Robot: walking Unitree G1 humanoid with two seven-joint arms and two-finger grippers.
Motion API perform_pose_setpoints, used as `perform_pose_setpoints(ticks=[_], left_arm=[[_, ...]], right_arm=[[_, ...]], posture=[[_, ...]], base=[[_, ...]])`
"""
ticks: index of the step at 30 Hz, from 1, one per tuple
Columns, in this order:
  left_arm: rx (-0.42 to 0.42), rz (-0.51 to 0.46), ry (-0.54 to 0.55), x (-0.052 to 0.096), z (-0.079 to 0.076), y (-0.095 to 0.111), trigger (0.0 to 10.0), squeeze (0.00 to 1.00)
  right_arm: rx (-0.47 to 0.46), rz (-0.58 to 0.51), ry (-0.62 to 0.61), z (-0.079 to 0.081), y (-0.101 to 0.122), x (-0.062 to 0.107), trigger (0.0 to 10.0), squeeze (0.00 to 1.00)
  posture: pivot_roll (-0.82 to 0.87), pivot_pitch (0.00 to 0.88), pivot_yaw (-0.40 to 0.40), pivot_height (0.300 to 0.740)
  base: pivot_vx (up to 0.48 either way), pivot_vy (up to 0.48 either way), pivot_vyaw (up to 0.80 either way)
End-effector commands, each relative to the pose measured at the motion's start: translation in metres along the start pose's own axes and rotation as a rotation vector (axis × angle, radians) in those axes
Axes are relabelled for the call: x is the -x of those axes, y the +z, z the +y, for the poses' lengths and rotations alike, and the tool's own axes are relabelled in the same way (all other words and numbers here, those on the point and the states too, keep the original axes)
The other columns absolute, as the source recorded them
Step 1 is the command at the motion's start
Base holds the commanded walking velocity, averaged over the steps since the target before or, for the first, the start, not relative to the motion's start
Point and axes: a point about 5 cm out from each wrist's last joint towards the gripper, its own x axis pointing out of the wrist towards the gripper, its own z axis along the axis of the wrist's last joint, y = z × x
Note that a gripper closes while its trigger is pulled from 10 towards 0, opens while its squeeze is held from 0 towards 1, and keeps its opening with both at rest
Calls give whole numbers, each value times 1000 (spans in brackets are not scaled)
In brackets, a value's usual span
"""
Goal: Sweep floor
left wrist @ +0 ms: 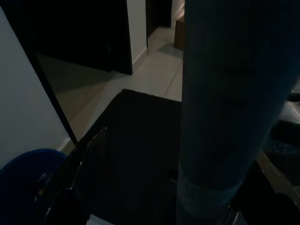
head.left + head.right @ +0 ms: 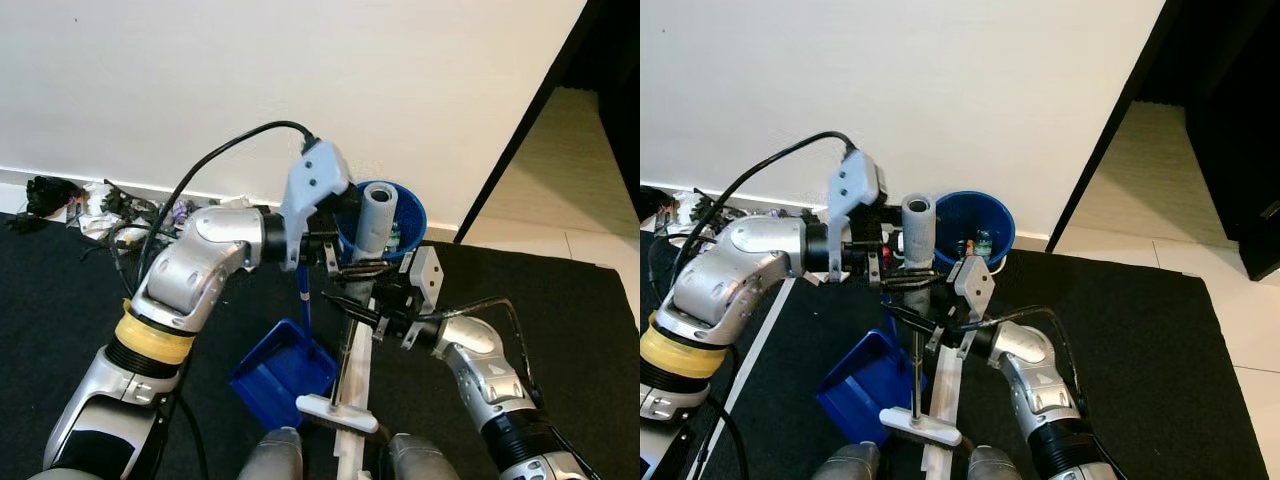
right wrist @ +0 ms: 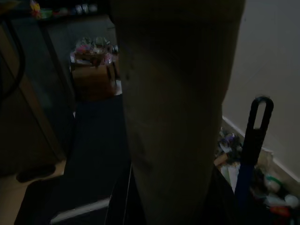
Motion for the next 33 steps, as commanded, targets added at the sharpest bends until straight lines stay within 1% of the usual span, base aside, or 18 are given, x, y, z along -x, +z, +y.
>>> perform_pose_setpoints(ticks=[1, 9, 10, 11, 12, 13, 14, 15, 16, 20, 28, 29, 31, 32, 33], left_arm=[[-5, -47, -23, -3, -5, 7, 10000, 0], [14, -29, -35, -3, -7, 5, 10000, 0], [18, -23, -35, -3, -7, 5, 7412, 0], [22, -13, -33, -3, -6, 4, 4431, 0], [22, -13, -33, -3, -6, 4, 4431, 0], [22, -2, -32, -3, -6, 3, 3216, 0], [22, -2, -32, -3, -6, 3, 3216, 0], [16, 13, -39, -3, -7, 1, 3647, 0], [8, 33, -42, -3, -8, -1, 10000, 0], [-4, 67, -40, -1, -9, -5, 10000, 0], [23, 51, -16, 0, -6, -3, 10000, 0], [27, 50, -15, 0, -6, -3, 8275, 0], [27, 50, -15, 0, -6, -3, 8275, 0], [25, 51, -7, 0, -5, -3, 10000, 0], [25, 47, -2, 0, -5, -2, 10000, 0]], right_arm=[[-3, 0, 8, 1, -1, -1, 0, 0], [-5, 4, 8, 1, -1, 0, 0, 0], [-6, 4, 8, 1, -1, 0, 0, 0], [-6, 4, 7, 1, -2, 0, 0, 0], [-6, 4, 7, 1, -2, 0, 0, 0], [-5, 4, 7, 1, -2, 0, 0, 0], [-5, 4, 7, 1, -2, 0, 0, 0], [-6, 4, 7, 1, -2, 0, 0, 0], [-6, 4, 6, 1, -2, 0, 0, 0], [-6, 3, 4, 1, -2, 0, 0, 0], [-7, 3, 2, 1, -2, 0, 0, 0], [-7, 3, 1, 1, -2, 0, 0, 0], [-7, 3, 1, 1, -2, 0, 0, 0], [-7, 2, -3, 1, -2, 0, 0, 0], [-7, 2, -4, 0, -2, 0, 0, 0]], posture=[[135, 0, -23, 740], [136, 0, -24, 740], [136, 0, -24, 740], [136, 0, -24, 740], [136, 0, -24, 740], [136, 0, -24, 740], [136, 0, -24, 740], [136, 0, -23, 740], [136, 0, -23, 740], [136, 0, -22, 740], [136, 0, -22, 740], [136, 0, -22, 740], [136, 0, -22, 740], [138, 0, -22, 740], [138, 0, -22, 740]], base=[[0, 0, 0], [0, 0, 0], [0, 0, 0], [0, 0, 0], [0, 0, 0], [0, 0, 0], [0, 0, 0], [0, 0, 0], [0, 0, 0], [0, 0, 0], [0, 0, 0], [0, 0, 0], [0, 0, 0], [0, 0, 0], [0, 0, 0]])
